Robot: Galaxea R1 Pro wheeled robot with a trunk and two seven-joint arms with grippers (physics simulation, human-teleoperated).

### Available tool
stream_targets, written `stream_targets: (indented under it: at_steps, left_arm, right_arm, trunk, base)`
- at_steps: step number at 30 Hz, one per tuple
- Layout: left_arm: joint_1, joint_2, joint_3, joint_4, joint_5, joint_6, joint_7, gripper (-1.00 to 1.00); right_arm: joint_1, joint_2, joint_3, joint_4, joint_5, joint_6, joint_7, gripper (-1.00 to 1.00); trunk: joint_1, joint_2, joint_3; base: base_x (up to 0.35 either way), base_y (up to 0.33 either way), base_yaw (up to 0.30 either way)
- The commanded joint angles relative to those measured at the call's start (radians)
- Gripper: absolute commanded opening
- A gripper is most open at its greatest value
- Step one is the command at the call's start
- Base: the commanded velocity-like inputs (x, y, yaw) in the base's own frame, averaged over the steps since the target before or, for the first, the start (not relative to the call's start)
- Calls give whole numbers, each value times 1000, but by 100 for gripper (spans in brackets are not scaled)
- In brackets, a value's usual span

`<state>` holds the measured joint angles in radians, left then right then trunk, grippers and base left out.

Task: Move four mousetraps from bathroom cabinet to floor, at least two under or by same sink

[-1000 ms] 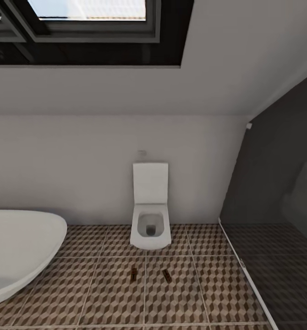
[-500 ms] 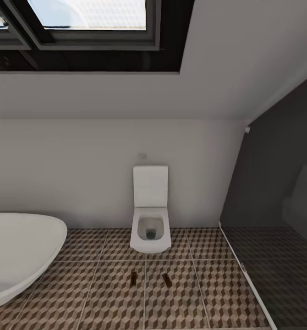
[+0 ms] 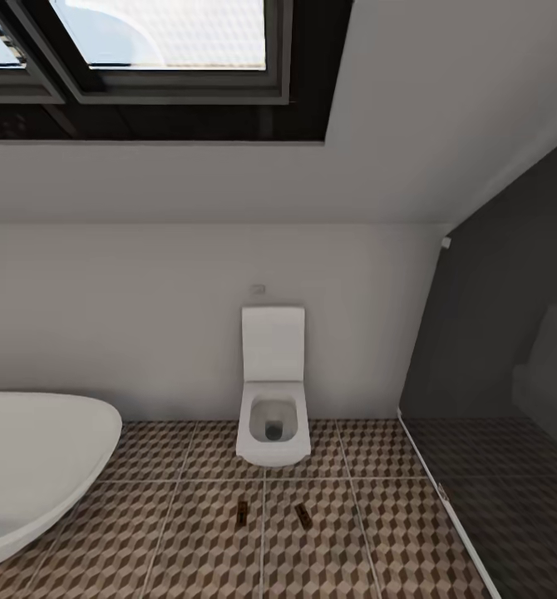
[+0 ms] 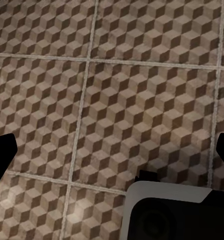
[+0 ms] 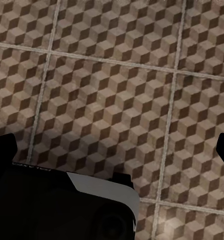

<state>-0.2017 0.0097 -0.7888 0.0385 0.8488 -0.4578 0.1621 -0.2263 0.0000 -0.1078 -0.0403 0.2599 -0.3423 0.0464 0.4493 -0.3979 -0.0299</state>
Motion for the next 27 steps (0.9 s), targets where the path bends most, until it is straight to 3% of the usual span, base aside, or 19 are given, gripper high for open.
stream_targets:
  at_steps: [1, 27]
  left_arm:
    - [-1, 0, -7, 2, 0, -2, 5, 100]
    - [-1, -2, -7, 1, 0, -2, 5, 100]
  right_arm:
    - [-1, 0, -9, 0, 6, -3, 4, 100]
    - [-1, 1, -9, 1, 6, -3, 4, 100]
  trunk:
    - [1, -2, -1]
    - [1, -2, 13]
  base:
    - [0, 0, 0]
    - [0, 0, 0]
